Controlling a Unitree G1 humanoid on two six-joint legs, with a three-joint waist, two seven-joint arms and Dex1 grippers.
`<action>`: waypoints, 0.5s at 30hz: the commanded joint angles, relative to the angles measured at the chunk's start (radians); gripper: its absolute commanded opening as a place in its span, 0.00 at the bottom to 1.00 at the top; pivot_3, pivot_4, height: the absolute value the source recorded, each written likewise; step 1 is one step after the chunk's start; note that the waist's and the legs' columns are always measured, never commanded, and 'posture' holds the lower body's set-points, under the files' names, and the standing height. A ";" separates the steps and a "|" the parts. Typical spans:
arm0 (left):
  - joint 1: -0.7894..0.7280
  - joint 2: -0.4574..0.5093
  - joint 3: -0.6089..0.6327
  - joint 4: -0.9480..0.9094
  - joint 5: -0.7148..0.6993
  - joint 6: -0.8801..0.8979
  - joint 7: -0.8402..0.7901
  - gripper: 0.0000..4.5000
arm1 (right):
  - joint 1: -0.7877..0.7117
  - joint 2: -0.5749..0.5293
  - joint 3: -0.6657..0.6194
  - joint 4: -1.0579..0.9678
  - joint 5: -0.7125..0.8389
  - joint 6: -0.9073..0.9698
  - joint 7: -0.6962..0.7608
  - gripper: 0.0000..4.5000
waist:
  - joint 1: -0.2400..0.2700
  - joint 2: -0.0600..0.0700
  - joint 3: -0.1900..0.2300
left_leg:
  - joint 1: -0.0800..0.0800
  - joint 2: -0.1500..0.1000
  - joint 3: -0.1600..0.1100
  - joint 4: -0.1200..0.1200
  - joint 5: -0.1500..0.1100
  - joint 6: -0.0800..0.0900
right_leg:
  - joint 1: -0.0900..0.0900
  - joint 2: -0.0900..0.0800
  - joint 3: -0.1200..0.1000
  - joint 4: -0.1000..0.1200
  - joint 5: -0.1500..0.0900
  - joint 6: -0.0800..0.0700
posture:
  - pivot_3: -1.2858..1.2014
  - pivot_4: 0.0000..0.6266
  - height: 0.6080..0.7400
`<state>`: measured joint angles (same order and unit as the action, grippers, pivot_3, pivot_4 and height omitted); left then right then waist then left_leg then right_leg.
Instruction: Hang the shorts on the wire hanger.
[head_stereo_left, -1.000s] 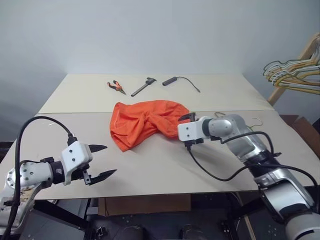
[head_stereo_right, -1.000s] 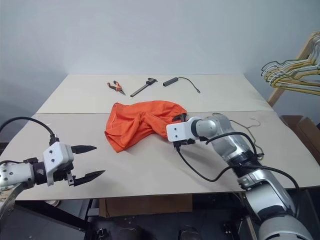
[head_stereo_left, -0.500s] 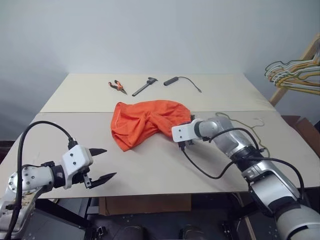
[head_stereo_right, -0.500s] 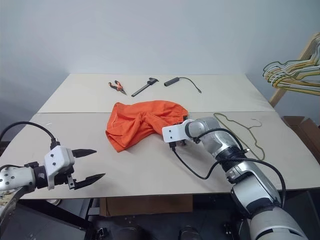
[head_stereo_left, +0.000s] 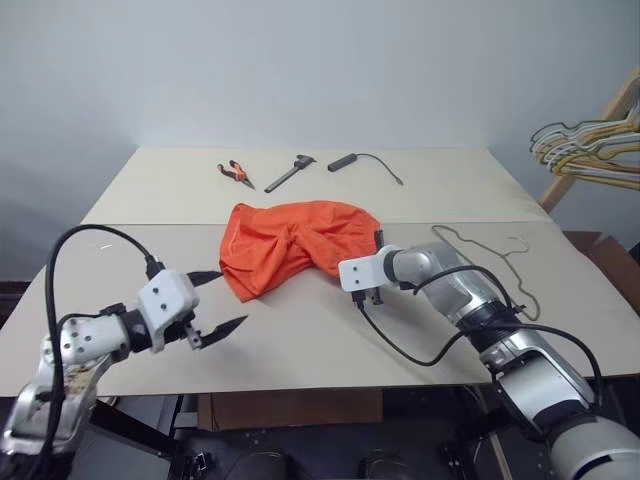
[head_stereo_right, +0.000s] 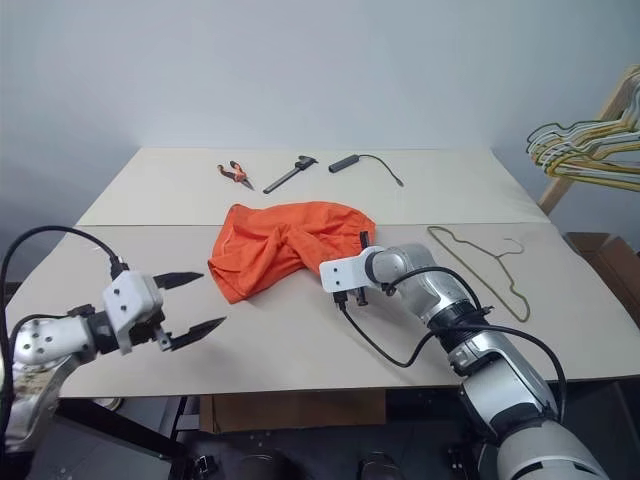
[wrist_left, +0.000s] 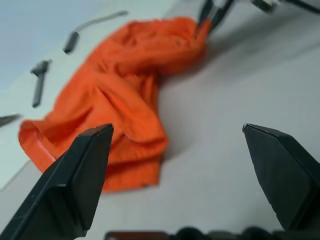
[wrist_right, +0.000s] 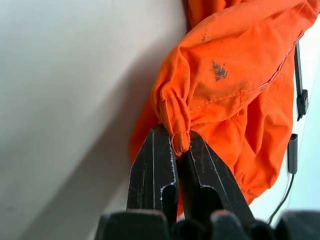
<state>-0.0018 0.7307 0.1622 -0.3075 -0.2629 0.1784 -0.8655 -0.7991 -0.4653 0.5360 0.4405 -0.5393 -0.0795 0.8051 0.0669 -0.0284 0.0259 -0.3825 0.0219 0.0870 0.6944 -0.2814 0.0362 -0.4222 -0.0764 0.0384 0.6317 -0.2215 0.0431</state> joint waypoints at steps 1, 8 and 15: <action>-0.078 -0.038 -0.072 0.119 0.119 -0.117 0.069 1.00 | 0.005 -0.006 -0.037 -0.058 0.007 0.023 -0.010 0.00 | 0.000 0.000 0.000 | 0.000 0.000 0.000 0.000 0.000 0.000 | 0.000 0.000 0.000 0.000 0.000 0.000 | 0.57 0.00 1.00; -0.200 -0.106 -0.244 0.339 0.401 -0.299 0.242 1.00 | 0.033 -0.005 -0.051 -0.111 0.023 0.060 -0.002 0.00 | -0.004 0.000 0.000 | -0.001 -0.001 0.000 0.000 0.000 0.000 | 0.000 0.000 0.000 -0.001 0.000 0.000 | 0.57 0.00 1.00; -0.249 -0.131 -0.325 0.445 0.544 -0.378 0.336 1.00 | 0.043 -0.006 -0.056 -0.144 0.030 0.086 0.007 0.00 | -0.004 0.000 0.000 | -0.001 -0.001 0.000 0.000 0.000 0.000 | 0.000 0.000 0.000 0.000 0.000 0.000 | 0.56 0.00 1.00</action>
<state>-0.2258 0.5989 -0.1611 0.1343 0.2508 -0.1701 -0.5670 -0.7516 -0.4670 0.5162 0.3312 -0.5269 -0.0046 0.8153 0.0634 -0.0286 0.0256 -0.3833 0.0210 0.0868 0.6945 -0.2813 0.0362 -0.4224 -0.0766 0.0384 0.6314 -0.2211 0.0433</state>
